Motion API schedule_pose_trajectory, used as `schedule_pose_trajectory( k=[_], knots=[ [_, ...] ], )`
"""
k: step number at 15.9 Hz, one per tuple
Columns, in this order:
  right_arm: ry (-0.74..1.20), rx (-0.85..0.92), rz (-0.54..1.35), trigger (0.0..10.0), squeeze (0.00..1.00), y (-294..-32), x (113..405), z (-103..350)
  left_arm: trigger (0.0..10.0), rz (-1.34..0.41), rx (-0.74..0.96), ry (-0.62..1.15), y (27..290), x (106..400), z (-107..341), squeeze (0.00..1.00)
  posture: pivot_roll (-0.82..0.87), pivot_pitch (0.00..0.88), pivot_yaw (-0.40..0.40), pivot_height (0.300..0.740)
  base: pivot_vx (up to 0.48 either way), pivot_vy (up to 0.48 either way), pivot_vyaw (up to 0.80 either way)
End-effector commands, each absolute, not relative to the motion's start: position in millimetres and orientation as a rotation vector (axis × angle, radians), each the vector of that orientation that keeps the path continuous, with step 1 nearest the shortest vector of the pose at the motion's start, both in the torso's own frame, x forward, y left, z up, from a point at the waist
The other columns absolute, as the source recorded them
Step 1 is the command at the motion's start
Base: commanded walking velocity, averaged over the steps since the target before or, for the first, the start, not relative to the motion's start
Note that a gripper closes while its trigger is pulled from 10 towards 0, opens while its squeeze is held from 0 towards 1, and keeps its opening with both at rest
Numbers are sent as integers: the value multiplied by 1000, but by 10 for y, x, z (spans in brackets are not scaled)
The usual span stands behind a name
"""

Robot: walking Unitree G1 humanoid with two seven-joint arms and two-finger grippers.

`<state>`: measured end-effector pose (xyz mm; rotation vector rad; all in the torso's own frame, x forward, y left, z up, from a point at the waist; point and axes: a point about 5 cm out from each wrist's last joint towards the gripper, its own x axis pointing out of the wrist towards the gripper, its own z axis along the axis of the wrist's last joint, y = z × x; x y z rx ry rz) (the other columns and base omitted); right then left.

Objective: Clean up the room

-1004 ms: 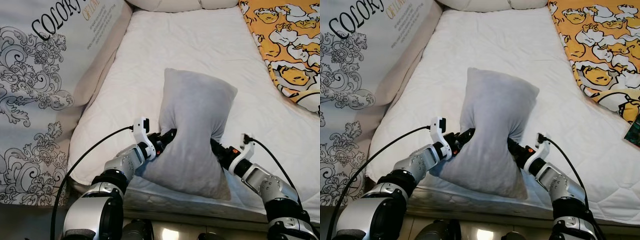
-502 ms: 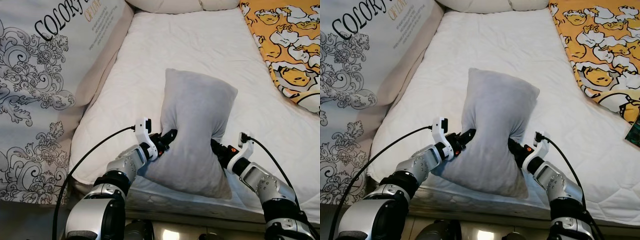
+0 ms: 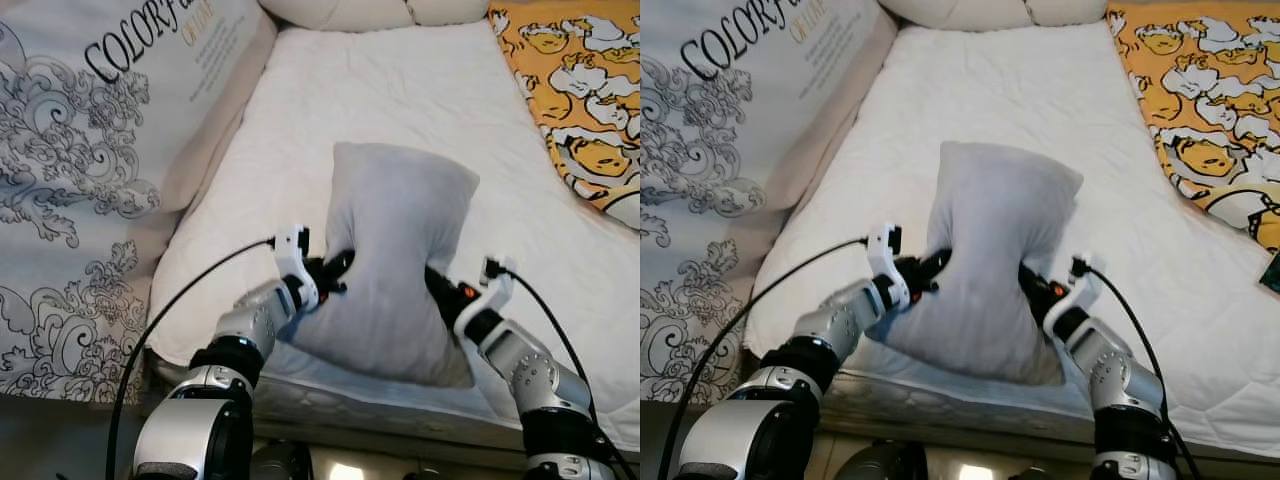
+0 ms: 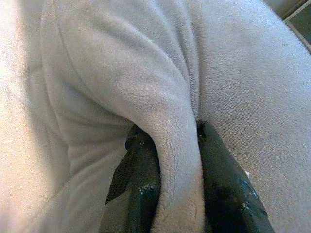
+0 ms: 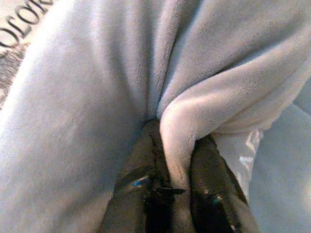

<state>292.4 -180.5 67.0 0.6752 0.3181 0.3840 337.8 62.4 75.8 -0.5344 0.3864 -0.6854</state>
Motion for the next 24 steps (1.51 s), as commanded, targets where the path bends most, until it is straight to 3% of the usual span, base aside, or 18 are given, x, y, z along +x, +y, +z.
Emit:
schedule_pose_trajectory(
  k=[1,5,9,10,11,15,24],
  knots=[
    [245,668,471,0,0,-1589,2993,877,0,-748,-528,337,491,3399,919,0,-61,0,130,740,0,0,0],
    [115,503,435,0,0,-1584,2967,1219,0,-782,-410,94,581,3374,1473,0,-52,0,133,740,0,0,0],
    [51,512,402,0,0,-1594,2844,1403,0,-740,-256,2,651,3200,1652,0,-51,0,128,740,0,0,0],
    [45,419,353,8431,0,-1571,2799,1435,10000,-662,-157,-24,714,3150,1688,0,-53,0,125,740,0,0,0],
    [62,381,350,10000,0,-1530,2767,1421,10000,-637,-140,-37,754,3124,1708,0,-52,0,121,740,0,0,0],
    [114,361,301,10000,0,-1428,2668,1378,10000,-526,-127,-31,916,3095,1723,0,-52,0,109,740,0,0,0],
    [146,355,262,10000,0,-1432,2660,1368,10000,-470,-74,12,959,3038,1695,0,-26,0,100,740,0,372,0]
  ],
)
